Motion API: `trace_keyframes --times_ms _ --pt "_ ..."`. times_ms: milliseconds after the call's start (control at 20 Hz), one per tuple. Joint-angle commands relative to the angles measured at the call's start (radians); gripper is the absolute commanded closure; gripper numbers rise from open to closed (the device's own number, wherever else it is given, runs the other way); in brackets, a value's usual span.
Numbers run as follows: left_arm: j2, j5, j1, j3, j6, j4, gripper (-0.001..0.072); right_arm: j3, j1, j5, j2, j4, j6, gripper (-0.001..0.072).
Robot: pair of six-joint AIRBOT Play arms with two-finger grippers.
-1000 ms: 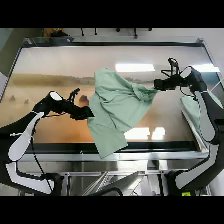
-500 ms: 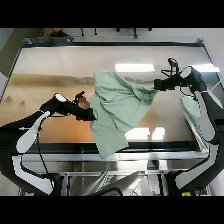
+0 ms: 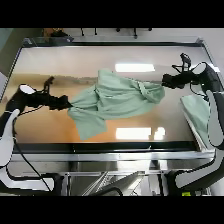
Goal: Fold the shirts.
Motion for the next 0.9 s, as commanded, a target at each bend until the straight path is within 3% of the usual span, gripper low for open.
trace_keyframes --times_ms 0,50,200,350,450,500,550,700,850 --pt "0.047 -0.048 0.097 -0.003 0.002 0.029 0.0689 0.0 0.0 0.163 0.014 0.031 -0.034 0.0084" --pt "0.047 -0.045 0.097 -0.024 0.01 0.029 0.0689 0.0 0.002 0.211 0.015 0.029 -0.051 0.0086" --pt "0.047 -0.019 0.095 -0.082 0.05 0.045 0.0689 -0.012 -0.002 0.381 0.017 0.005 -0.12 0.0255" --pt "0.047 -0.01 0.103 -0.097 0.058 0.048 0.0689 -0.156 0.015 0.478 0.055 0.024 -0.185 0.0252" --pt "0.047 -0.01 0.103 -0.097 0.069 0.048 0.0689 -0.311 0.042 0.393 0.111 0.053 -0.277 0.0238" --pt "0.047 -0.008 0.103 -0.097 0.069 0.048 0.0689 -0.372 0.059 0.314 0.127 0.05 -0.307 0.008" --pt "0.047 -0.006 0.103 -0.097 0.069 0.047 0.0689 -0.409 0.07 0.233 0.127 0.051 -0.317 0.0004" --pt "0.047 -0.008 0.103 -0.097 0.068 0.047 0.0689 -0.428 0.082 0.024 0.08 0.053 -0.319 0.0004" --pt "0.047 -0.012 0.103 -0.097 0.068 0.047 0.0689 -0.428 0.082 -0.077 0.039 0.076 -0.343 0.0005"
